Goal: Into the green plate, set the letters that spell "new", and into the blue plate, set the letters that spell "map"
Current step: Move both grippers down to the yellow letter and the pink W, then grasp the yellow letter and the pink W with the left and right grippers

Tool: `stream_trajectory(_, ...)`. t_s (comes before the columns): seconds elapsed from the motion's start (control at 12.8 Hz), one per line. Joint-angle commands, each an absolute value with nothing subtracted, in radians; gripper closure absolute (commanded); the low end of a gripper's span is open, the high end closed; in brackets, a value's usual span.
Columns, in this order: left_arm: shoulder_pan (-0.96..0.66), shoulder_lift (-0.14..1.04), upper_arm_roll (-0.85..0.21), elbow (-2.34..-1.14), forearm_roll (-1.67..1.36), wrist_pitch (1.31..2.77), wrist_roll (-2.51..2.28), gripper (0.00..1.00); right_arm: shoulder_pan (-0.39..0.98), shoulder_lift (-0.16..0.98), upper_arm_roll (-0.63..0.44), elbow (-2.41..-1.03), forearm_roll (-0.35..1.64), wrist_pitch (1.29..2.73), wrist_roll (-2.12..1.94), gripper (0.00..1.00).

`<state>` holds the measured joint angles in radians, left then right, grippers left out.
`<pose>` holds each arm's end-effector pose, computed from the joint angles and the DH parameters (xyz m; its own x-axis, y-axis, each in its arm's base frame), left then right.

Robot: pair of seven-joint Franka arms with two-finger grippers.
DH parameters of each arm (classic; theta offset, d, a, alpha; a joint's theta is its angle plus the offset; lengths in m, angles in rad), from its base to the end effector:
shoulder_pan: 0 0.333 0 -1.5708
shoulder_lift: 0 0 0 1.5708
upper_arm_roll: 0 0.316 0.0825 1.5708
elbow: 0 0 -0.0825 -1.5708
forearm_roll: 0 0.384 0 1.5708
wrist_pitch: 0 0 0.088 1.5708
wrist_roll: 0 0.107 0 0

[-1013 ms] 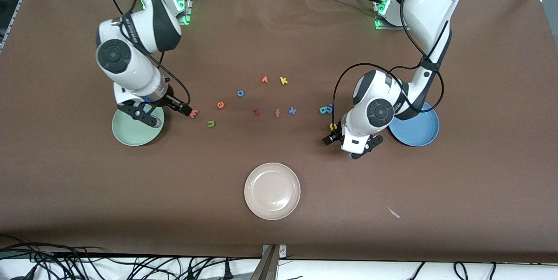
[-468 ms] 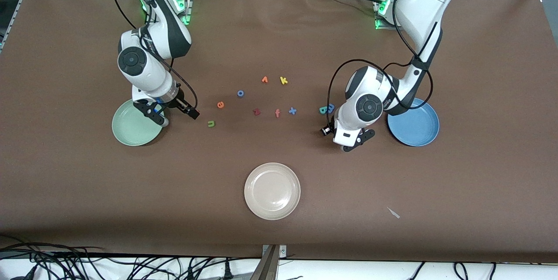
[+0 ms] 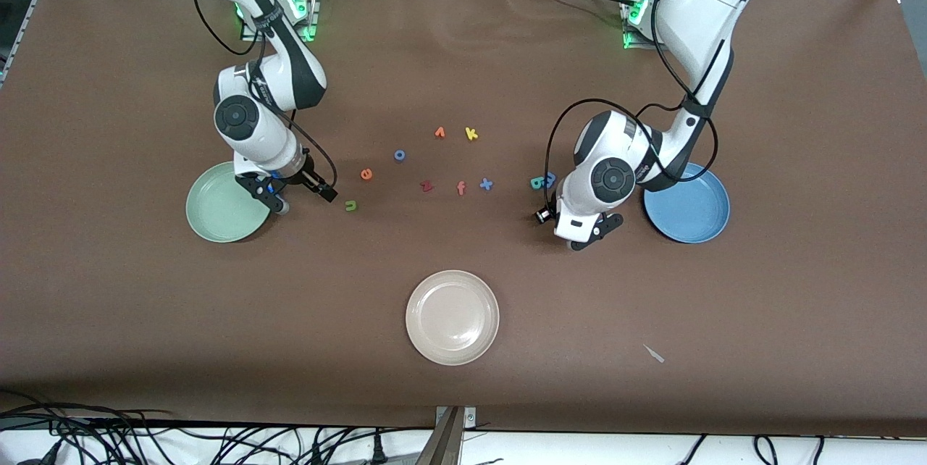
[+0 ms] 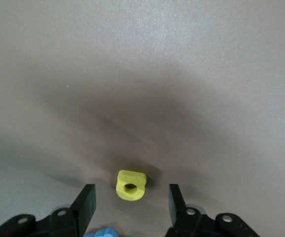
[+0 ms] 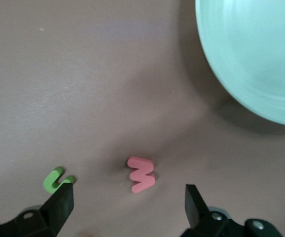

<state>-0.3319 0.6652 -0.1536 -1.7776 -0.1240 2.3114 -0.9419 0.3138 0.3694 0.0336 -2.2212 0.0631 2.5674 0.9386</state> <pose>0.5718 -0.2976 0.1769 0.8194 0.5292 -0.2203 0.5410 -0.8410 -0.0079 0.5154 0.1859 0.2050 0.7971 -0.6016 -0.0509 -0.6027 -0.7979 -0.0069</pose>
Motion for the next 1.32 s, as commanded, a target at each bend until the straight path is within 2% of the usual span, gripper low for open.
stream_trajectory(0.0,-0.342,0.672,-0.144,-1.781,-0.115,2.344,-0.928,0.33,0.308,0.402,0.055,-2.220,0.104,2.591,0.943,0.01)
stream_trajectory(0.16,-0.342,0.681,-0.144,-1.781,-0.115,2.352,-0.928,0.34,0.308,0.422,0.055,-2.218,0.106,2.591,0.942,0.05)
stream_trajectory(0.39,-0.339,0.681,-0.144,-1.782,-0.115,2.352,-0.928,0.57,0.307,0.425,0.057,-2.218,0.106,2.591,0.928,0.13)
stream_trajectory(0.47,-0.341,0.681,-0.144,-1.782,-0.114,2.352,-0.927,0.62,0.307,0.425,0.057,-2.217,0.104,2.591,0.928,0.17)
stream_trajectory(0.7,-0.341,0.681,-0.144,-1.782,-0.114,2.349,-0.925,0.77,0.305,0.431,0.057,-2.214,0.104,2.591,0.917,0.35)
stream_trajectory(1.01,-0.325,0.635,-0.144,-1.778,-0.114,2.298,-0.878,0.82,0.290,0.431,0.055,-2.214,0.106,2.591,0.862,0.39)
stream_trajectory(1.25,-0.264,0.513,-0.143,-1.764,-0.115,2.096,-0.758,0.82,0.287,0.433,0.055,-2.214,0.104,2.591,0.853,0.46)
